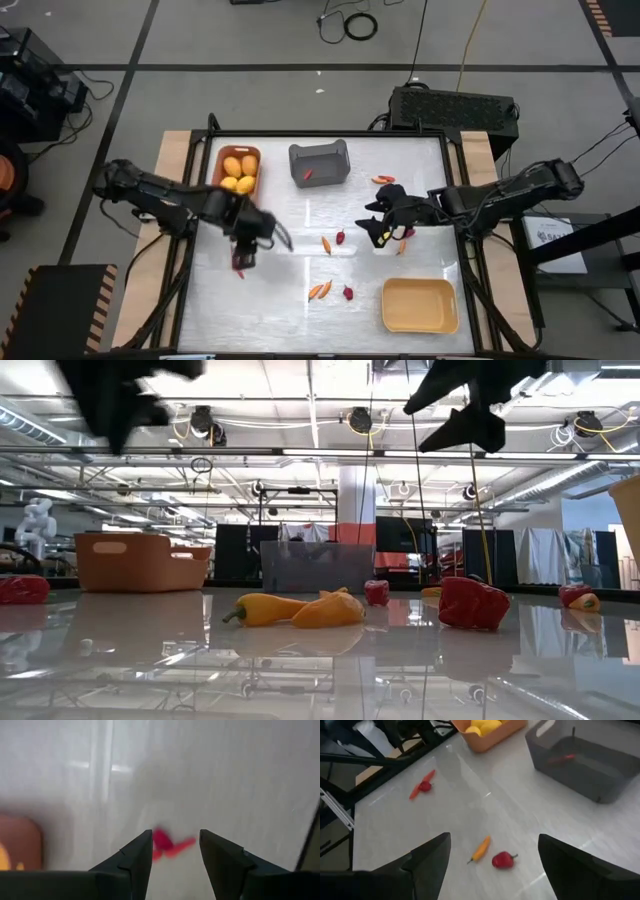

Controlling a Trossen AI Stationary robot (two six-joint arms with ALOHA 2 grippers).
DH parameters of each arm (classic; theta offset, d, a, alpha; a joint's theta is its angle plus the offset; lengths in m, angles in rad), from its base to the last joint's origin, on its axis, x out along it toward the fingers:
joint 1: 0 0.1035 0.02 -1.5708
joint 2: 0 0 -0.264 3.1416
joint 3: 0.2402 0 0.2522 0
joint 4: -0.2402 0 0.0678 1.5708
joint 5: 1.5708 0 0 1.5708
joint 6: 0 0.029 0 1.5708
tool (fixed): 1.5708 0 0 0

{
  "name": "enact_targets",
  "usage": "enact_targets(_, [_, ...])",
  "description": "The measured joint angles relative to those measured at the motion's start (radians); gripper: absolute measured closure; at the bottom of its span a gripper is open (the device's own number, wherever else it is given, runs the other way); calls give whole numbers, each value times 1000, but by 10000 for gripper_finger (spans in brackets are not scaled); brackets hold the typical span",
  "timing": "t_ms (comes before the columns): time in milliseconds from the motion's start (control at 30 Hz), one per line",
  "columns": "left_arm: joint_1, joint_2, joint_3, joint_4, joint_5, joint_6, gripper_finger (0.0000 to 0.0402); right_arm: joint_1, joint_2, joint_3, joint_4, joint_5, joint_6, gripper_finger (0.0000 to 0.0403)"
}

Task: Sort produce into baskets
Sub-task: Put the orange chili pepper into the black bin

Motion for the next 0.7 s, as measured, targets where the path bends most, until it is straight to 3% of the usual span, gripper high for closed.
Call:
enact_targets(300, [-195, 0, -214, -14, -61, 76, 230, -20, 30, 0, 38, -4, -30, 110])
enact_targets(533, [-218, 1, -386, 155, -42, 215, 230, -20, 76, 0, 80, -31, -30, 110])
enact_targets(700, [-216, 1, -425, 160, -150, 263, 230, -20, 94, 0, 76, -38, -20, 110])
